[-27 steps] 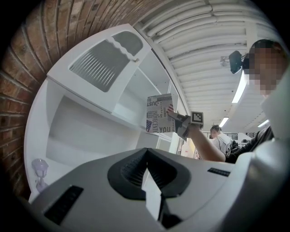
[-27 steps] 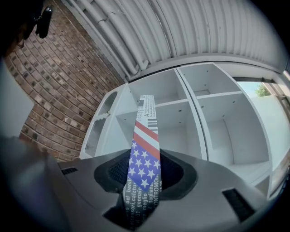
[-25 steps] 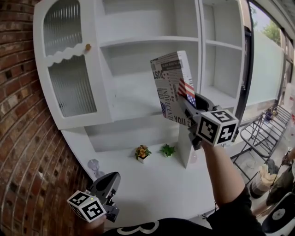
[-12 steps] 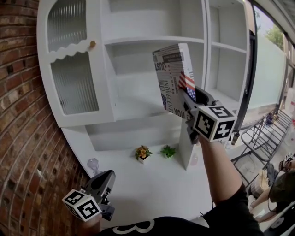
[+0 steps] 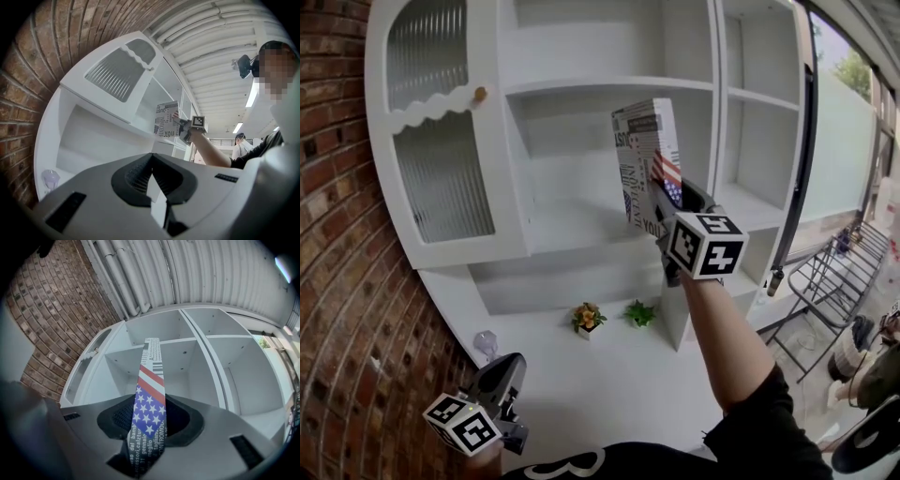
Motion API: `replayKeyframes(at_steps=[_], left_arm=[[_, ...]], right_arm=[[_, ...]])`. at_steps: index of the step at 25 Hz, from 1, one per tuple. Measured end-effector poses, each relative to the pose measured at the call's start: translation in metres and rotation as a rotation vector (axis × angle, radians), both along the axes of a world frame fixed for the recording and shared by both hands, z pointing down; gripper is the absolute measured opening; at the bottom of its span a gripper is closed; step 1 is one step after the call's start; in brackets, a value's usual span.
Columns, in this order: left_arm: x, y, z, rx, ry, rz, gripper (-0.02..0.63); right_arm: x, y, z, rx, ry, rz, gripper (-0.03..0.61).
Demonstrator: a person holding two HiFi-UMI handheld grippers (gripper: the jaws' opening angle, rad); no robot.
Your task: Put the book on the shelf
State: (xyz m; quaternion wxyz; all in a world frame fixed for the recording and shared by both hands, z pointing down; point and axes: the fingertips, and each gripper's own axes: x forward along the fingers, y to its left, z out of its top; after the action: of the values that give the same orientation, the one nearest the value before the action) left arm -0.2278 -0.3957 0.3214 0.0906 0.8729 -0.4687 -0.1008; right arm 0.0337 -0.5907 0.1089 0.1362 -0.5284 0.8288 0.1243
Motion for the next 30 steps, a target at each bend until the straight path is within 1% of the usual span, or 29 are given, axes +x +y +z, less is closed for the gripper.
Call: replayKeyframes(at_steps=[7,10,13,16,20,23,26,30], left_arm=[[-0.009,-0.008,0.005,-0.01,0.009,0.0,0.0],[-0.015,-0.01,0.004,-0.013,0.019,-0.005,0.0],[-0.02,-0.011,0.002,-0.016,0.025,-0.009,0.0],[-0.022,-0.015,0.0,-0.023,0.035,-0.006,0.0],[-0.023,-0.02,-0.004,-0.023,0.033,0.006,0.0],[-0.014,-0.021,-0.007,-0.025,0.027,0.024,0.0],[-0.003,-0.024,-0.003,-0.043,0.02,0.057,0.0],[0.018,-0.027,0.006,-0.097,0.008,0.119,0.0]], right_arm=[[-0.015,-0.031,0.005,-0.032,-0.01,0.076,0.164],[-0.025,-0.049,0.009,-0.078,-0.007,0.1,0.164],[-0.033,-0.065,0.016,-0.135,-0.021,0.104,0.166],[-0.038,-0.073,0.021,-0.171,-0.019,0.113,0.166],[-0.047,-0.08,0.024,-0.193,0.012,0.121,0.166],[-0.051,-0.077,0.026,-0.212,0.03,0.091,0.166],[-0.046,-0.073,0.03,-0.214,0.045,0.077,0.184],[-0.037,-0.047,0.022,-0.148,0.062,0.051,0.187]])
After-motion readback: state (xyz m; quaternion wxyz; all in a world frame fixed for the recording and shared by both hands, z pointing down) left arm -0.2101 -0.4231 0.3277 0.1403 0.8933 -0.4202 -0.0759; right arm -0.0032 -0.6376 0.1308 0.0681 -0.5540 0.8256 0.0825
